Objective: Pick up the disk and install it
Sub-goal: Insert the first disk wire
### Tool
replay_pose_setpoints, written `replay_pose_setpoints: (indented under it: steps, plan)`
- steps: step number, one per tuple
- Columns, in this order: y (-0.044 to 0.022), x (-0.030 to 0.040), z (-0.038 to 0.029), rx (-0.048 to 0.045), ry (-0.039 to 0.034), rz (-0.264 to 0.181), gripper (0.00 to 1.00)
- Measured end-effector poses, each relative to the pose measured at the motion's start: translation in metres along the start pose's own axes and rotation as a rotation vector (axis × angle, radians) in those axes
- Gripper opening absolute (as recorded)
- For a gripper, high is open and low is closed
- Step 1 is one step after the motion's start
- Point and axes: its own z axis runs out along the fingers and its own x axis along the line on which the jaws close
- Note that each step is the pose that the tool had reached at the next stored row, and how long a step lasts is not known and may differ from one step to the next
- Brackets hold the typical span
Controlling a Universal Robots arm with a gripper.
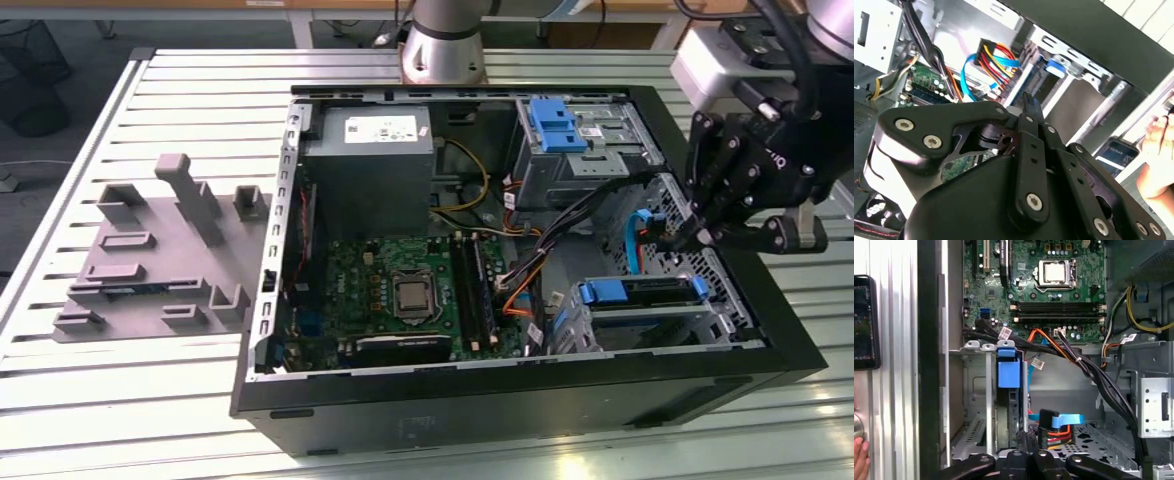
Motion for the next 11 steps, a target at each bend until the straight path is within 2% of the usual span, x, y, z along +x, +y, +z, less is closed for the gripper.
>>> replay_pose_setpoints:
  steps: [3,11]
  plan:
    - [0.0001,-0.0045,0.002,0.0018,-0.0018,0.0,0.11]
    - [0.0001,-0.0045,0.002,0.0019,-0.0016,0.0,0.11]
